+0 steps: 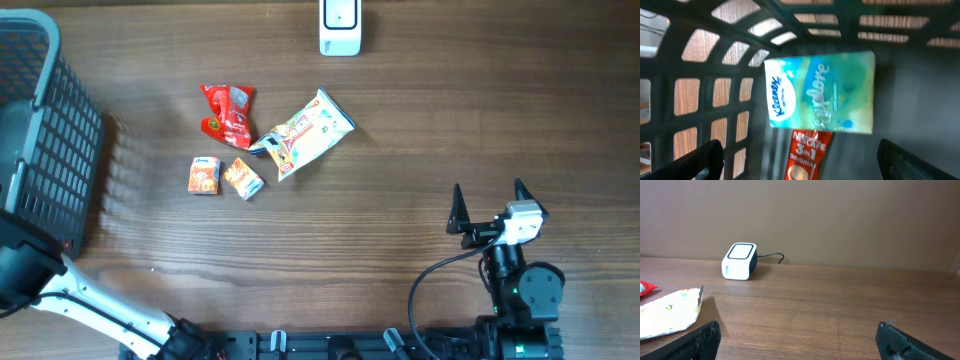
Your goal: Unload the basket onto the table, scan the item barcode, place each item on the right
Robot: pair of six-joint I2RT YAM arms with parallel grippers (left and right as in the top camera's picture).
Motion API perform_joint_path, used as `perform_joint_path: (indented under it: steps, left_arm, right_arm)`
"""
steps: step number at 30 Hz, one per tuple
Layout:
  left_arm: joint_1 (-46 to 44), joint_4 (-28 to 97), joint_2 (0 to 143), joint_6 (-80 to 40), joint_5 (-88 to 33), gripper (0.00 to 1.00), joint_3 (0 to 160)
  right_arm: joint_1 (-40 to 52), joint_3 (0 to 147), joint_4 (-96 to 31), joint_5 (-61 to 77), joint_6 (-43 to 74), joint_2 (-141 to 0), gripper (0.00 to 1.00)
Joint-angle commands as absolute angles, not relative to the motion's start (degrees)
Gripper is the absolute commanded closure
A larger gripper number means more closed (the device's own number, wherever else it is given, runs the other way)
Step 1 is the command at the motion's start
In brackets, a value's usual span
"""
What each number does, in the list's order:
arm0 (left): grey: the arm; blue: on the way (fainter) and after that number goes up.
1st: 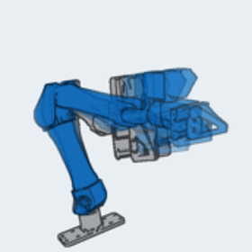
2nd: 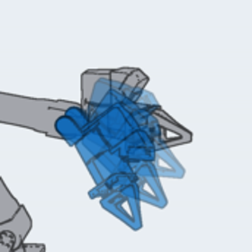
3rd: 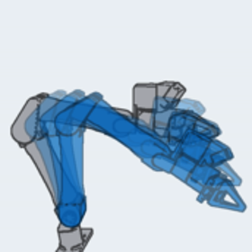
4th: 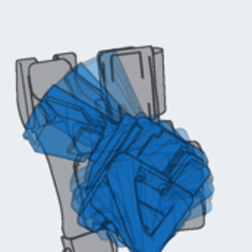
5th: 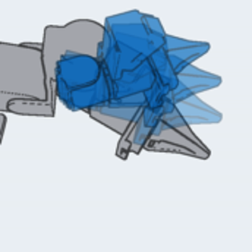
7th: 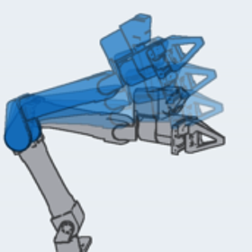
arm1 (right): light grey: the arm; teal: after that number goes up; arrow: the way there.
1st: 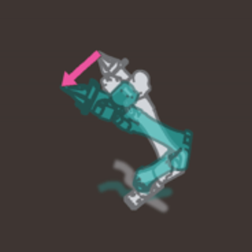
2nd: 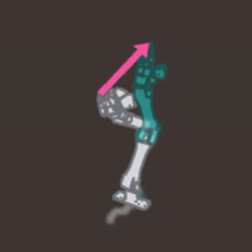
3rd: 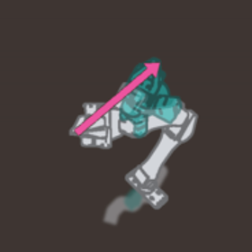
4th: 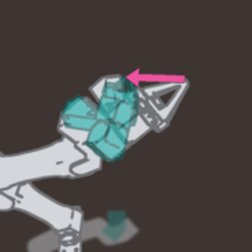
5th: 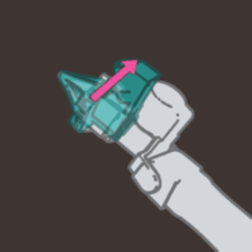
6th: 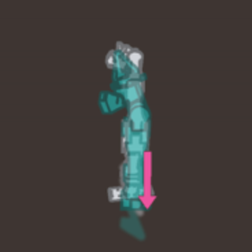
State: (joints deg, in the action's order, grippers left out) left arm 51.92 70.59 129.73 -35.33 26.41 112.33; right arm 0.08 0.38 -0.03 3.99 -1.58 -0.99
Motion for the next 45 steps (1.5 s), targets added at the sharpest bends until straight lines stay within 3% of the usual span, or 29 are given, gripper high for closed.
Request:
perform_joint_path:
  steps: [1,4,29,35,45]
  left_arm:
    - [52.3,71.4,126.3,-29.1,18.6,0.08,112.0]
    - [52.3,73.1,126.4,-28.7,17.0,0.14,111.5]
    - [52.2,74.4,126.4,-28.9,7.6,0.21,102.0]
    - [52.2,72.4,126.4,-28.8,5.4,0.28,98.9]
    - [52.3,73.6,126.4,-28.7,5.4,0.23,96.6]
  right_arm:
    - [0.3,0.3,0.1,3.2,-1.1,-0.6,0.0]
    - [0.3,0.3,0.1,3.2,-1.1,-0.6,0.0]
    - [0.3,0.3,0.1,3.2,-1.1,-0.6,0.0]
    - [0.3,0.3,0.1,3.2,-1.1,-0.6,0.0]
    - [0.3,0.3,0.1,3.2,-1.1,-0.6,0.0]
